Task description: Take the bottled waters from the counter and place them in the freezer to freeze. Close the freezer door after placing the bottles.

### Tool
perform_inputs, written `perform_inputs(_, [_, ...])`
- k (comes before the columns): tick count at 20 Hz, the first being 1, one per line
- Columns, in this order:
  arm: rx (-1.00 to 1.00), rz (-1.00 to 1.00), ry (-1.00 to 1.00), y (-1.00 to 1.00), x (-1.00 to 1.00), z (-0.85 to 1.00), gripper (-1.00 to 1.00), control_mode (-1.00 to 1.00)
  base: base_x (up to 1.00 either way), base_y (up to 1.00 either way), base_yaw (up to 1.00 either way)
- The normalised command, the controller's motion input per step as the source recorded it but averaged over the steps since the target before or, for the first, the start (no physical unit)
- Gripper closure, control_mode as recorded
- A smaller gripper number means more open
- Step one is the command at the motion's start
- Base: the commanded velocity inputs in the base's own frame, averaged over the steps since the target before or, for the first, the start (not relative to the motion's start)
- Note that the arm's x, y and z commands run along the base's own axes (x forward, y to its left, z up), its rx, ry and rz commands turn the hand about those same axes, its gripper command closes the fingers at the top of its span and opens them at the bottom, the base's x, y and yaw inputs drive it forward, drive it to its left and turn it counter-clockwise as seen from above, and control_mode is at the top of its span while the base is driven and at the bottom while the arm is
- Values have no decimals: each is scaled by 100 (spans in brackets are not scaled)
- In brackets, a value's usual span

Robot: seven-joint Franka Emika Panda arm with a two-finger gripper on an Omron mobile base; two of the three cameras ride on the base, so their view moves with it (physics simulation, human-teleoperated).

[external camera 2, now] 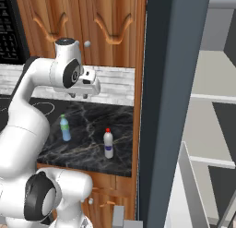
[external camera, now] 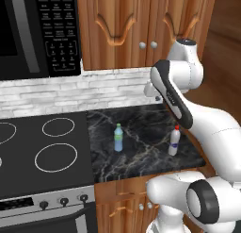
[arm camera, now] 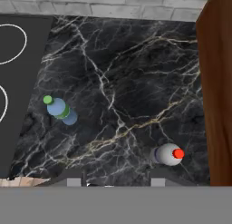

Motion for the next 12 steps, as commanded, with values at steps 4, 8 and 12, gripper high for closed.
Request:
perform_inputs(4, [0,-10,-8,57,0,0,-100,-100,0,0,0])
perform_inputs(8, [0,-22,-23,94,-3,-5,-100,-100,0,0,0])
perform_inputs(12, [-3,-32,-14,73,-6,-26,-100,-100,0,0,0])
